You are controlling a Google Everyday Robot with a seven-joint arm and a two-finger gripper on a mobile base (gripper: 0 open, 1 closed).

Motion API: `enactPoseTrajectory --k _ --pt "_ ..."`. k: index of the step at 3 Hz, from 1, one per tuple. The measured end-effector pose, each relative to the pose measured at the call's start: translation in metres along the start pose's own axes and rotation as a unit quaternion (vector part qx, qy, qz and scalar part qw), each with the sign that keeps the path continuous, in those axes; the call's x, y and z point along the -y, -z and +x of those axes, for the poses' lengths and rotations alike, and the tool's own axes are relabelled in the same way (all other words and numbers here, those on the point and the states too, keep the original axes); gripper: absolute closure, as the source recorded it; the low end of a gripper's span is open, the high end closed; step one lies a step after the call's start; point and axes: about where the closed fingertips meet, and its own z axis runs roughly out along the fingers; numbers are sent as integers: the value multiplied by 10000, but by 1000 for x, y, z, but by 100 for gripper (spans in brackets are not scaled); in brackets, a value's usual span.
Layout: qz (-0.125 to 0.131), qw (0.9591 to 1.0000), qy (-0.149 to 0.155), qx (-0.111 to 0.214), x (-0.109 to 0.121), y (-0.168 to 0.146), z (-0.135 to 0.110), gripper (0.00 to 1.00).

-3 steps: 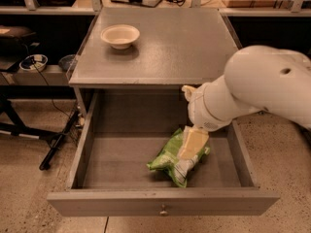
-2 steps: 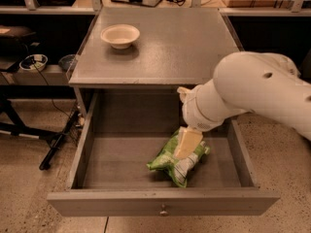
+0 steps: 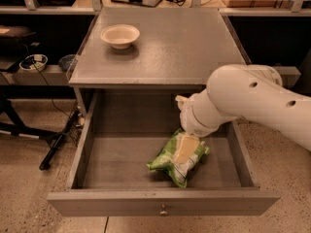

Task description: Pick green rice chip bag from top drawer and place on counter

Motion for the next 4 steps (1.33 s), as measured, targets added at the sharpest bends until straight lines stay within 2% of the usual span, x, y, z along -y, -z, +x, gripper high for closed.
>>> enactPoseTrajectory --k 1,3,4 --pt "-170 9995 -215 -141 -9 -18 28 0" --pt "-95 9995 -258 -162 -13 -29 36 0" --pt "-183 9995 -274 -18 -13 -41 38 0"
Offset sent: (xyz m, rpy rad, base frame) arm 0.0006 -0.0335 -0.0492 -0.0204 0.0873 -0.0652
